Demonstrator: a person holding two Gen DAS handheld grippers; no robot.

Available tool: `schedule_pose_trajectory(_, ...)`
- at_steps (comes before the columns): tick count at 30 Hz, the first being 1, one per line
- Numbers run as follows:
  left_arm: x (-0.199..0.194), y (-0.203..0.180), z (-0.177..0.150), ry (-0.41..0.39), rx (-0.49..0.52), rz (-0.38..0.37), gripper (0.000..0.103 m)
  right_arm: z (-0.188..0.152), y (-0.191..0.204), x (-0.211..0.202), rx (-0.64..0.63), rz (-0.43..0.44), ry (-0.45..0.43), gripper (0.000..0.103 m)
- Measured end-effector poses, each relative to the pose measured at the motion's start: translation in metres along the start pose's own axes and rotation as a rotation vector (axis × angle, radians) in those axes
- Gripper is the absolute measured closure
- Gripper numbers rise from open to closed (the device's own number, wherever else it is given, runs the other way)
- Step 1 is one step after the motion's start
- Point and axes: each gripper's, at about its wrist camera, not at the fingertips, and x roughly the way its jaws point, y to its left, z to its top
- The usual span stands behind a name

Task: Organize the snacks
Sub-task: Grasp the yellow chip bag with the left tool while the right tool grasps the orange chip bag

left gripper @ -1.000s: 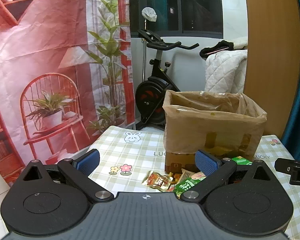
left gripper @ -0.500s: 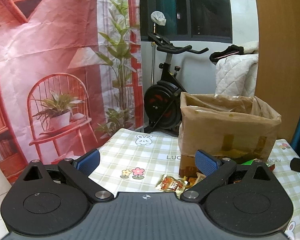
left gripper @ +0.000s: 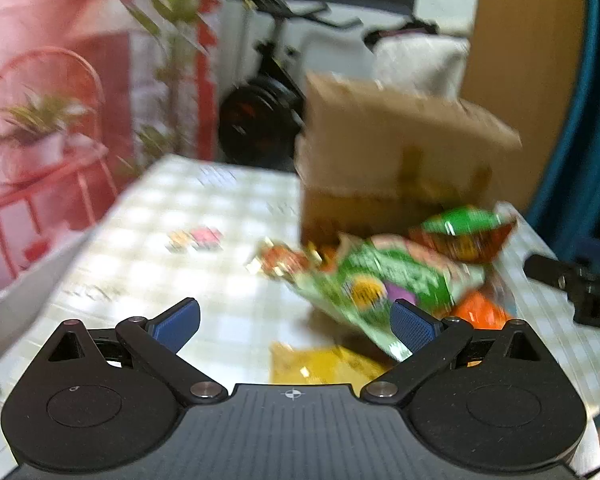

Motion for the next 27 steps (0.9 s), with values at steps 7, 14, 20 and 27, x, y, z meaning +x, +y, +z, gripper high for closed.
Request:
schedule_pose_trajectory(7, 0.041, -0.013, -0.019, 0.115, 0.129, -0.044, 0.001, -0.01, -0.006, 0.009, 0.068, 0.009, 0.069, 0.0)
schedule_pose_trajectory(14, 0.062, -0.004, -0.033, 0.216, 0.109, -0.086, 0.001, -0.012, -0.017, 0.011, 0.084, 0.016, 0.084, 0.0)
schedule_pose_trajectory(20, 0.073, -0.005, -0.041, 0.258, 0.102, -0.121, 0.002, -0.015, -0.017, 0.017, 0.087, 0.034, 0.09, 0.001)
schedule_pose_trajectory(27, 0.065, -0.004, -0.04, 0.229, 0.083, -0.086, 0.015, -0.021, -0.028, 0.021, 0.1, 0.032, 0.131, 0.001)
